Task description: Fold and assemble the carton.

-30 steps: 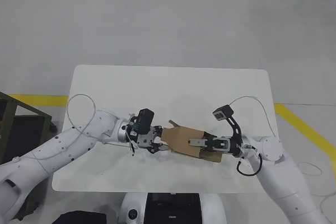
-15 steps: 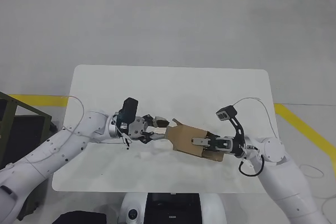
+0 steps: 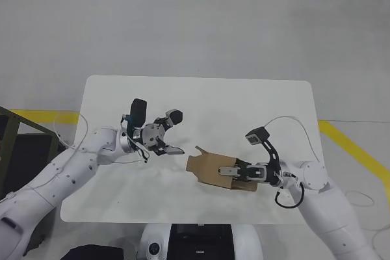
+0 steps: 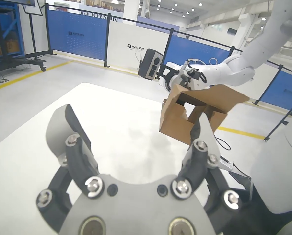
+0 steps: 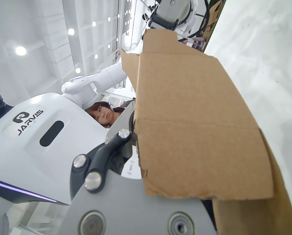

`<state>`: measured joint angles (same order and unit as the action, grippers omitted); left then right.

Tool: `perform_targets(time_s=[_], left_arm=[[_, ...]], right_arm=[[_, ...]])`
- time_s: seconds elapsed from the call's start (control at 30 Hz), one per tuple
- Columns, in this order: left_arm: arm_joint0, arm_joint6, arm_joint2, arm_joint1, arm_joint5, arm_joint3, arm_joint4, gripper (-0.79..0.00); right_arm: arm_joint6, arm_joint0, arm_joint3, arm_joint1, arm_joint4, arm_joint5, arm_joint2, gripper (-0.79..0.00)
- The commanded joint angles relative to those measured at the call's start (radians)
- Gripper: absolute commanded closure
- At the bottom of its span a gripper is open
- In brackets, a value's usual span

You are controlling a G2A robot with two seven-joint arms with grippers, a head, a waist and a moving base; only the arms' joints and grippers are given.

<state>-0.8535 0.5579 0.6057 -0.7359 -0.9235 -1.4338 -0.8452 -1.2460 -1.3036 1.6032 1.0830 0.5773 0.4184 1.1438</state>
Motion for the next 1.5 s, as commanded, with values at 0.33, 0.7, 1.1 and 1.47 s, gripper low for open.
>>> perform_targets(time_s=[0.33, 0.7, 1.1, 1.47], left_arm=[[0.013, -0.202, 0.019, -0.045, 0.038, 0.019, 0.126, -0.785], [0.016, -0.331, 0.029, -0.076, -0.036, 0.039, 0.174, -0.785], [-0.029, -0.391, 0.065, -0.087, -0.089, -0.026, 0.122, -0.785], [-0.032, -0.439, 0.083, -0.112, -0.085, -0.038, 0.124, -0.785]], right_arm=[[-0.002, 0.029, 0.015, 0.007, -0.036, -0.018, -0.054, 0.0], [0.021, 0.044, -0.014, 0.007, -0.012, -0.013, -0.045, 0.0], [0.026, 0.048, -0.026, 0.007, 0.003, -0.006, -0.044, 0.0], [0.024, 0.037, -0.008, 0.006, -0.01, -0.006, -0.048, 0.0]])
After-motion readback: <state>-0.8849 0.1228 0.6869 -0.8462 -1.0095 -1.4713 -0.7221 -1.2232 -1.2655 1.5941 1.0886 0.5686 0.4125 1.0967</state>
